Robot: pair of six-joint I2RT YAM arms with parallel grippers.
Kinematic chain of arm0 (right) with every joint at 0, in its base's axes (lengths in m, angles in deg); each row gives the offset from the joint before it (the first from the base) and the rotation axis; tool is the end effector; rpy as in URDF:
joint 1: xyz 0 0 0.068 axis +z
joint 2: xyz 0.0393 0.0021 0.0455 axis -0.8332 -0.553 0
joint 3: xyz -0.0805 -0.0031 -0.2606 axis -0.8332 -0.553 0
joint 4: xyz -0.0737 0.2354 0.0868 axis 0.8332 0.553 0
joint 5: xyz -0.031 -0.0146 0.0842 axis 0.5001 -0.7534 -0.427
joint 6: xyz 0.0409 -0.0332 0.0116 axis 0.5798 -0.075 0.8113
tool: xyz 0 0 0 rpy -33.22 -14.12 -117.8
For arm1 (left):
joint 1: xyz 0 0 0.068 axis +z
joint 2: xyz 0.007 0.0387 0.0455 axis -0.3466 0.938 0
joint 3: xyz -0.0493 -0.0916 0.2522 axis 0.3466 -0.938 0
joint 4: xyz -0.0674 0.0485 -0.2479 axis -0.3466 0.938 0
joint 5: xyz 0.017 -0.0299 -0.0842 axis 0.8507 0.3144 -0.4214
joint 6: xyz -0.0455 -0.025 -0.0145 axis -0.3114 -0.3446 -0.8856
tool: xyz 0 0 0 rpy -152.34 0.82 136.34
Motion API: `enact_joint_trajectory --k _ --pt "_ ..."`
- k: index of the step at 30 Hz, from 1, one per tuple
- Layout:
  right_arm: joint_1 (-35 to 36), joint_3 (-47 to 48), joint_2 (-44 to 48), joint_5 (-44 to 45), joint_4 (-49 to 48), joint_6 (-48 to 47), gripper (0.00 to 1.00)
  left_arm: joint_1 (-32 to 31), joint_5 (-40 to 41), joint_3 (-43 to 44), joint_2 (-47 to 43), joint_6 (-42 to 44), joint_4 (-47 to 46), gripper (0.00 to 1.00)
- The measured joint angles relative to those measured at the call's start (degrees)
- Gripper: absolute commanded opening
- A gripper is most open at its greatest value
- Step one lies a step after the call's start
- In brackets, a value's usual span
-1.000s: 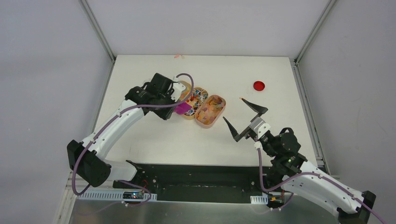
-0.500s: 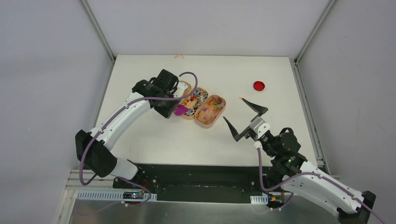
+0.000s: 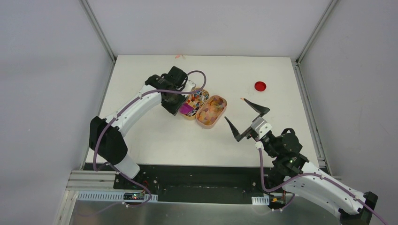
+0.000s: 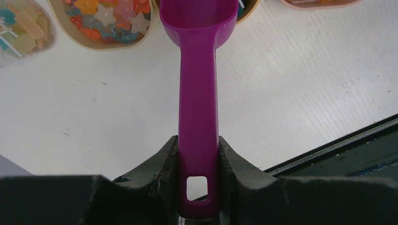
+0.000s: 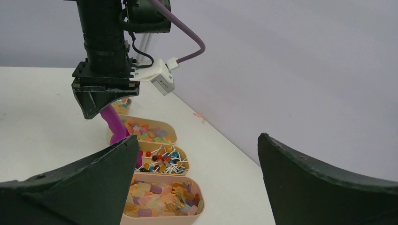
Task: Pack the candies
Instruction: Scoop the fake candies from the storage box.
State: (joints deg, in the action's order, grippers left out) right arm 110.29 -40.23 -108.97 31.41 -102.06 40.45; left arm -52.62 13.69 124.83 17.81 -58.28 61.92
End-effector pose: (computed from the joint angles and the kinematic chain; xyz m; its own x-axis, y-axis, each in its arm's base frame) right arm 0.0849 0.1107 0.3176 0.5419 -0.1309 -0.8302 -0.5527 0.6886 -0.4694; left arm 0.2635 -0.1660 0.3028 -0.7049 0.6236 -0.3380 0.6413 0.7639 0.0721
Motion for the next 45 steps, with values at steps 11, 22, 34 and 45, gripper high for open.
enact_joint_trajectory --k 11,22,34,45 --pt "0.00 -0.31 0.02 0.15 -0.02 -0.02 0.99 0.00 0.00 0.15 2.43 0.39 -3.65 0.00" --pt "0.00 -0.31 0.70 0.17 -0.02 -0.02 0.99 0.00 -0.04 -1.70 3.10 0.00 -9.03 0.00" --pt "0.00 -0.31 0.70 0.20 -0.02 -0.04 0.99 0.00 -0.02 -8.81 2.40 -0.59 -13.11 0.00" --pt "0.00 -0.31 0.66 0.20 -0.02 -0.11 0.99 0.00 0.17 -13.68 -0.74 -0.20 -18.05 0.00"
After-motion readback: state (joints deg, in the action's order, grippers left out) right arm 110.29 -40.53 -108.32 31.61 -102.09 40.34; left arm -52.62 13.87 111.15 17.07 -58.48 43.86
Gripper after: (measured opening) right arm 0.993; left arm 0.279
